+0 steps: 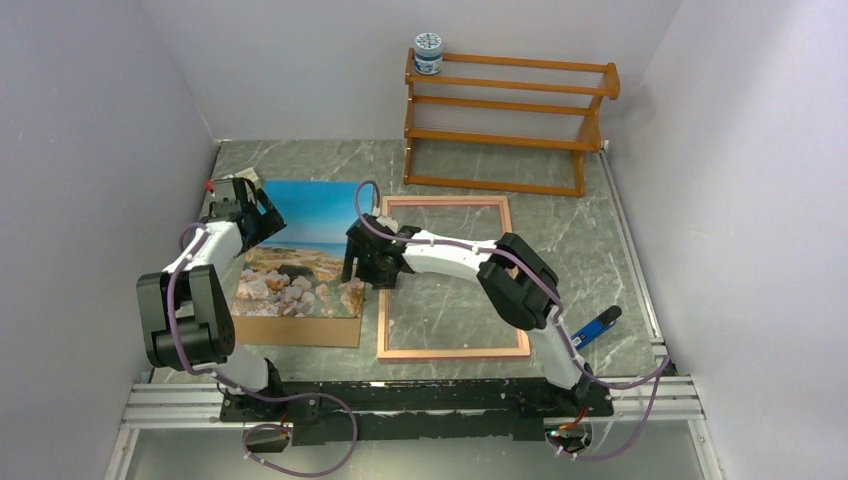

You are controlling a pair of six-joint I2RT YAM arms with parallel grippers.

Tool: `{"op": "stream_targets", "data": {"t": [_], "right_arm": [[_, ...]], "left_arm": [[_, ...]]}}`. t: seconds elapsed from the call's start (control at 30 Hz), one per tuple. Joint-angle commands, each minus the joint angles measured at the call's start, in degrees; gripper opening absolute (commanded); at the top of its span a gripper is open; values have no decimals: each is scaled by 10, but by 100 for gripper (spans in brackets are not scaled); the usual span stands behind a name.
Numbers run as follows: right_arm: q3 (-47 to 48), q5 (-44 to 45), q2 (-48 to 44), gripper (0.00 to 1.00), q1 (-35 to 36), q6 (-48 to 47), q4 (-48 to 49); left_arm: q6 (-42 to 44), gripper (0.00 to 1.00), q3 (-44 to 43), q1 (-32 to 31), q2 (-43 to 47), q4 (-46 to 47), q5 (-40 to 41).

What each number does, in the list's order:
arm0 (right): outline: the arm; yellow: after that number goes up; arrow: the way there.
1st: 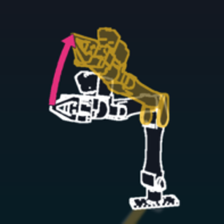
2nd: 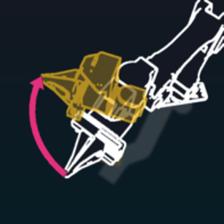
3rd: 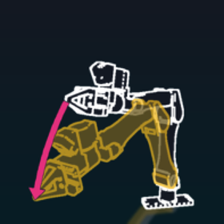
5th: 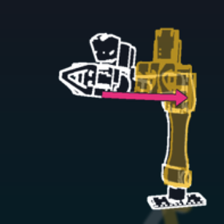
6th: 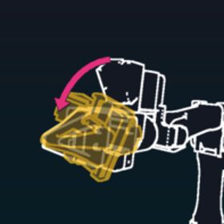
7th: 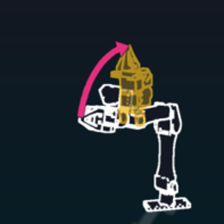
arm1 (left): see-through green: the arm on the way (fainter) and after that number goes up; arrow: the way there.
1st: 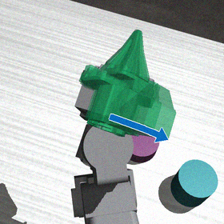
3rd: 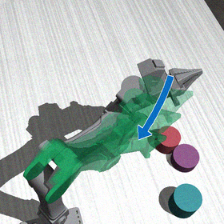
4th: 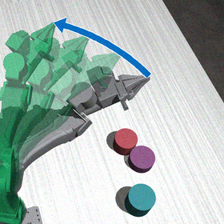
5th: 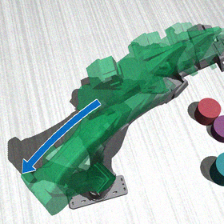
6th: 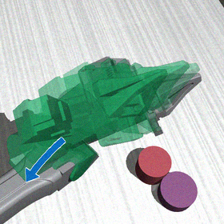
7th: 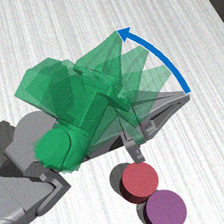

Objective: Put the photo into the frame
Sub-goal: Turn over the photo at the center of the board.

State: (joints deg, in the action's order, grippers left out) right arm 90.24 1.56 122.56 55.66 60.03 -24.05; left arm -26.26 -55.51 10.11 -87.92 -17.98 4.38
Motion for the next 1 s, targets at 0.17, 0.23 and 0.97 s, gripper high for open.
{"op": "stream_targets", "data": {"t": [0.17, 0.23, 0.97], "right_arm": [[51, 17, 36, 78, 5, -6, -61], [48, 3, 41, 75, 5, -7, -49], [52, -40, 9, 19, -15, -30, -5]], "left_arm": [[12, 92, 26, 5, -24, 72, 23], [6, 91, 38, 5, -24, 76, 3], [-43, 87, 84, 6, -16, 37, -1]]}}
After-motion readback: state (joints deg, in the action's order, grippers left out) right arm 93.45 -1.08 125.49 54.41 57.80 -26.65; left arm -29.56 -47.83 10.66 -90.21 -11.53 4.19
